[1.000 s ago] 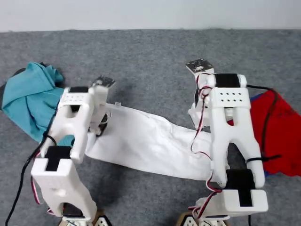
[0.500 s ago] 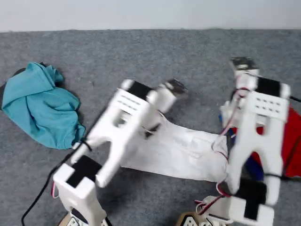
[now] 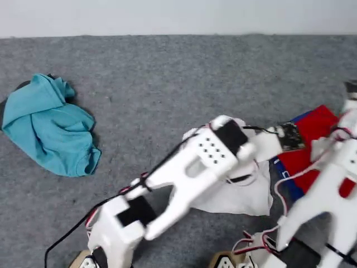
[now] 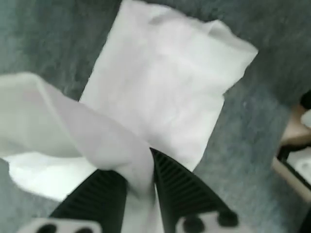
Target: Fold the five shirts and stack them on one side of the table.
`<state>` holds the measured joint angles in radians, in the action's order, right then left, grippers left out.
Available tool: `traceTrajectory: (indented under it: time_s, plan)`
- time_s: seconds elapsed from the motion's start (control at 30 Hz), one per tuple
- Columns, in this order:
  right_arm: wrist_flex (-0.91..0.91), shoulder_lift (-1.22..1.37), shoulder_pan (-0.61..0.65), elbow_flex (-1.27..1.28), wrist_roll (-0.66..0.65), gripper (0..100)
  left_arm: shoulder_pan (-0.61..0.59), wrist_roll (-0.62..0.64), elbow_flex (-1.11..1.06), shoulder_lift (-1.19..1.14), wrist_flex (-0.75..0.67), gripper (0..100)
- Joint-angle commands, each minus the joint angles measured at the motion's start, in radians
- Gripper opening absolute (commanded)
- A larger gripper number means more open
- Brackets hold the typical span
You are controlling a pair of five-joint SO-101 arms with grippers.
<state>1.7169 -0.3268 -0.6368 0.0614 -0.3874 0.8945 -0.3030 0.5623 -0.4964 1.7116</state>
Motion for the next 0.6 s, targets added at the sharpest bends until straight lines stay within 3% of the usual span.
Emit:
traceTrajectory:
  time_s: [0.0, 0.13, 0.37, 0.57]
  plan:
    - [-0.018, -0.045, -0.111, -0.038, -0.005, 22.3, 0.04, -0.009, 0.203, -0.101, 0.035, 2]
    - [-0.018, -0.067, -0.156, -0.038, -0.002, 22.3, 0.064, -0.008, 0.357, -0.219, 0.041, 2]
    - [-0.018, -0.116, -0.16, -0.038, -0.002, 22.3, 0.095, 0.003, 0.42, -0.31, 0.041, 2]
    - [-0.018, -0.228, -0.16, -0.035, -0.002, 22.2, 0.094, 0.069, 0.438, -0.245, 0.041, 19]
